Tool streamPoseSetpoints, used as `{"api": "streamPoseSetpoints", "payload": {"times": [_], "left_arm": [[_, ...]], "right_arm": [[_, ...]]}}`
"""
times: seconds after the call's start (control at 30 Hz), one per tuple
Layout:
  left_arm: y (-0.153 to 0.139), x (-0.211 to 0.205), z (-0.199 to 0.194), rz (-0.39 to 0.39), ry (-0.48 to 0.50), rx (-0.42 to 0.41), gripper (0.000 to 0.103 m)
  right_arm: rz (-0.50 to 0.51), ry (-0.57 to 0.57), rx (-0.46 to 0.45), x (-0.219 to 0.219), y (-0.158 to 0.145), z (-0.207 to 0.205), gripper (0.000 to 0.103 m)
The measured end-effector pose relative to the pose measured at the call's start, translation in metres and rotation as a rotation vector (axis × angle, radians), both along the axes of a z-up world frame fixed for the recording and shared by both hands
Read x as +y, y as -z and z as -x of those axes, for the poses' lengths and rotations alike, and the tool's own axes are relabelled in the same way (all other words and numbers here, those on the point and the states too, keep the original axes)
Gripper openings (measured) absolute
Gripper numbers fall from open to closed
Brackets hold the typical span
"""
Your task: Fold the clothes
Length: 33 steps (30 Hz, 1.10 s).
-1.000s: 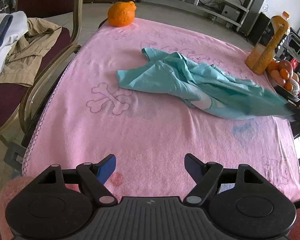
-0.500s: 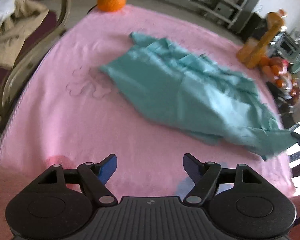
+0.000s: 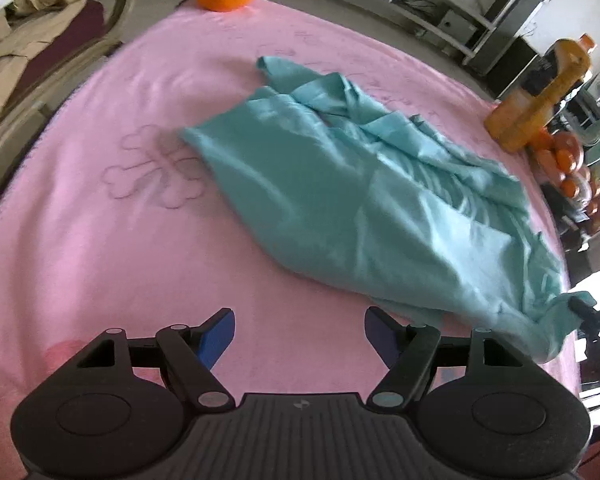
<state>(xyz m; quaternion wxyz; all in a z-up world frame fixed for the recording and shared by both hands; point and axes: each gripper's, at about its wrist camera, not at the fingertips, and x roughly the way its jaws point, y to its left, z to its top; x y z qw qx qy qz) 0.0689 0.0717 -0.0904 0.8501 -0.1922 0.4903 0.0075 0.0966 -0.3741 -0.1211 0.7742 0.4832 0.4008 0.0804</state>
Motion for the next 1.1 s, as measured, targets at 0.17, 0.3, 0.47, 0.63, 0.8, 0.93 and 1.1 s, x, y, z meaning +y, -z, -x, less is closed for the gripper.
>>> {"api": "streamPoseSetpoints", "payload": {"times": [0.17,0.3,0.47,0.63,0.8,0.93,1.1], "left_arm": [[0.001,-0.018,-0.014,-0.193,0.07,-0.01,0.076],[0.005,-0.016,-0.027,-0.17,0.071,-0.012,0.076],[-0.003,-0.014,-0.041,-0.135,0.072,-0.047,0.035],[-0.012,-0.012,-0.054,-0.099,0.074,-0.081,0.004],[-0.034,-0.011,-0.078,-0.092,0.092,-0.116,0.004],[-0.045,-0.016,-0.127,-0.146,0.095,-0.081,0.009],[-0.03,-0.005,-0.172,-0.124,0.011,-0.017,0.043]], "right_arm": [[-0.005,-0.016,-0.021,0.001,-0.003,0.001,0.003],[-0.001,-0.026,-0.036,0.002,-0.004,0.001,0.003],[0.001,-0.029,-0.04,0.003,-0.004,0.003,0.003],[-0.001,-0.028,-0.044,0.004,-0.005,0.003,0.003],[-0.041,-0.039,-0.042,0.004,-0.018,-0.007,0.003],[-0.026,-0.037,-0.034,0.006,-0.038,-0.037,0.003],[-0.001,0.023,0.017,0.003,-0.037,-0.088,0.003]]}}
